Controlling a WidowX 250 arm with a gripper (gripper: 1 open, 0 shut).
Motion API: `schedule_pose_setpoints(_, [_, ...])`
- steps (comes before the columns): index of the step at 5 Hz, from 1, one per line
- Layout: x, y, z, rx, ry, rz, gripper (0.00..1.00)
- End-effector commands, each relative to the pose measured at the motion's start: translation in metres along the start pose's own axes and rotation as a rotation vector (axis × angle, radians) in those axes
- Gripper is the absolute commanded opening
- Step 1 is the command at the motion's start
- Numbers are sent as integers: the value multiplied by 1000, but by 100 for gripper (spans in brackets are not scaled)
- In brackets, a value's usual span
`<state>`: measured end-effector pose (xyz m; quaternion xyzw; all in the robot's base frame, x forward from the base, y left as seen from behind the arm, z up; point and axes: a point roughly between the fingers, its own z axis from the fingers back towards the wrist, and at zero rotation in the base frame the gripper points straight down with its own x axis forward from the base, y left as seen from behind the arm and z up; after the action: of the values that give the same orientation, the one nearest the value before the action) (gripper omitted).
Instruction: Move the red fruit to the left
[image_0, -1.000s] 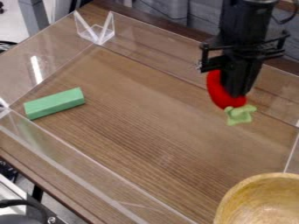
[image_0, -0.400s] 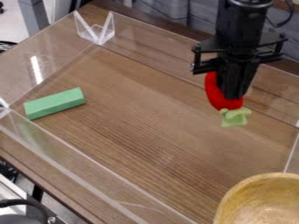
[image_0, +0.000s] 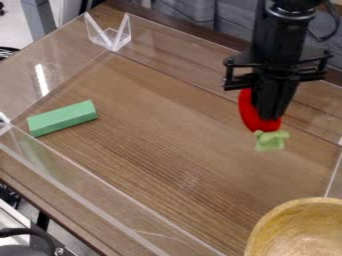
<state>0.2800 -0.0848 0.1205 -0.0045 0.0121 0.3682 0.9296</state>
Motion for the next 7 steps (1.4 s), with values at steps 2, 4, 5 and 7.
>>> schedule_pose_setpoints(2, [19, 4, 36, -46, -29, 55, 0])
schedule_pose_setpoints(4, [48, 39, 50, -49, -54, 68, 0])
schedule_pose_setpoints(5, [68, 66, 48, -40, -61, 91, 0])
schedule_pose_setpoints(7, [120, 127, 28, -28, -89, 134, 0])
